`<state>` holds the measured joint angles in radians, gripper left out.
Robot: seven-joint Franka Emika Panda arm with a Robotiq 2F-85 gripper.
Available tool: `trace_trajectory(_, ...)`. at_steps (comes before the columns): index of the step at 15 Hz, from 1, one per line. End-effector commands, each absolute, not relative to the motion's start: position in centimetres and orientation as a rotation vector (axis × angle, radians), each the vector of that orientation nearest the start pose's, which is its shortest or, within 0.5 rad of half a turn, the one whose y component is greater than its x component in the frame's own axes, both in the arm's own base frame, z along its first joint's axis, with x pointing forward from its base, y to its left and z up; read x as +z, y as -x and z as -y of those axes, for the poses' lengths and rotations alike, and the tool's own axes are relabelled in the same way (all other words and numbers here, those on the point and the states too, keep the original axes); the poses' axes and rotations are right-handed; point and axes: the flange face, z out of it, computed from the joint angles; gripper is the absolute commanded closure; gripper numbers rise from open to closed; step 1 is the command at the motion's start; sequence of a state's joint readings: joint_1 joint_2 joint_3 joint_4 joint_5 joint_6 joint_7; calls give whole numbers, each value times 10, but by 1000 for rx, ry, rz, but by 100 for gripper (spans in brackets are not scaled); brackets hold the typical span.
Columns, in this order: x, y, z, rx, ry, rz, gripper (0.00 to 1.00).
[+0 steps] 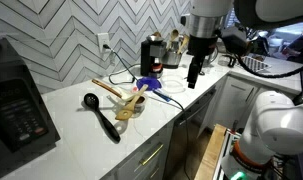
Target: Remove the orange heart shaped bowl from the coffee maker rack and put it in the clear bowl
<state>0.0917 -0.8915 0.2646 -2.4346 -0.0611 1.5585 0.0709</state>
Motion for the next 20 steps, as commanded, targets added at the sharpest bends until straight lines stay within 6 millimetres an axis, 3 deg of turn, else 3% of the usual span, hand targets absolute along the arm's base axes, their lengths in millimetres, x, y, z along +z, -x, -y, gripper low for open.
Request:
trace_trajectory(1, 575, -261, -115, -70, 3389, 320, 0)
trace_trajectory(18, 576, -261, -115, -71, 3389, 320, 0)
trace_trajectory(19, 577, -262, -114, -96, 3383, 305, 0)
trace_trajectory(20, 589, -272, -104, -231, 3393, 229, 0)
